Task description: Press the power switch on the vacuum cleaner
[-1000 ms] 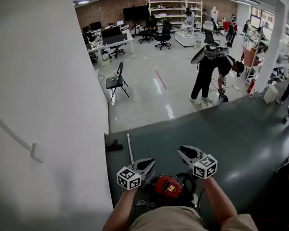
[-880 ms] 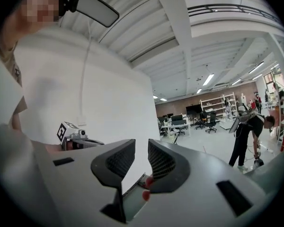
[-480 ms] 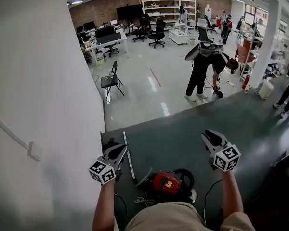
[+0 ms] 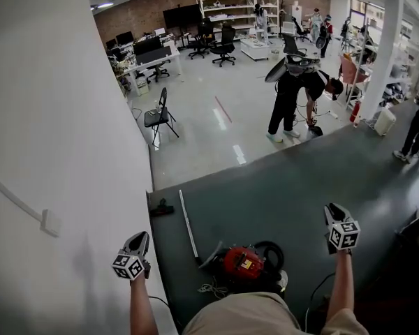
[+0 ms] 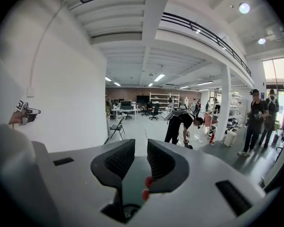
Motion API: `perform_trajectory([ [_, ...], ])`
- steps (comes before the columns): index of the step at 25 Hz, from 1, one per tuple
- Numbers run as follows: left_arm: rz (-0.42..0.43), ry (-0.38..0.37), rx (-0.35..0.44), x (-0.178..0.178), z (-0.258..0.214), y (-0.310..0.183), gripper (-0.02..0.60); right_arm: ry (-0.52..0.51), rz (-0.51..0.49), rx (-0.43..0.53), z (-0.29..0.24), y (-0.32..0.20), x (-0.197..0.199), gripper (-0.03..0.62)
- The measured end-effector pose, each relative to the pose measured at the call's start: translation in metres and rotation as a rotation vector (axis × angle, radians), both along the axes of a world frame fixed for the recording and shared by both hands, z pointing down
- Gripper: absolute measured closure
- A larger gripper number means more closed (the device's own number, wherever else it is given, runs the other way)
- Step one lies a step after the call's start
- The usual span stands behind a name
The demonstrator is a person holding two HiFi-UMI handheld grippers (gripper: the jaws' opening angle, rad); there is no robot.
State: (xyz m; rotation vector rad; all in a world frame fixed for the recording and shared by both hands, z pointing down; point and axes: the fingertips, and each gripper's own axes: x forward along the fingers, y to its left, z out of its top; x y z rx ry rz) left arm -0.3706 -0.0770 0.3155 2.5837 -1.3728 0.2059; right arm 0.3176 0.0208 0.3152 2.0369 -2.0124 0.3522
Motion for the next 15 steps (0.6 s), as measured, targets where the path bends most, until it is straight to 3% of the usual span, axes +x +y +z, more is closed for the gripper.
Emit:
perform_trajectory([
  [3, -0.023, -0.014, -0.057, -0.008, 0.044, 0.009, 0.574, -0.031, -0.009, -0.05, 0.034, 0.007, -0.014, 0.519],
  [6, -0.024, 0.026, -0.132, 0.005, 0.094, 0.027, 0.574, -0.072, -0.068, -0.076, 0.058, 0.005, -0.056, 0.519],
  [11, 0.073, 0.071, -0.239, 0.084, 0.148, 0.067, 0.574, -0.095, -0.225, -0.118, 0.084, -0.004, -0.142, 0.519],
  [15, 0.199, 0.078, -0.247, 0.155, 0.157, 0.083, 0.574, -0.131, -0.354, -0.1, 0.087, -0.011, -0.221, 0.519],
])
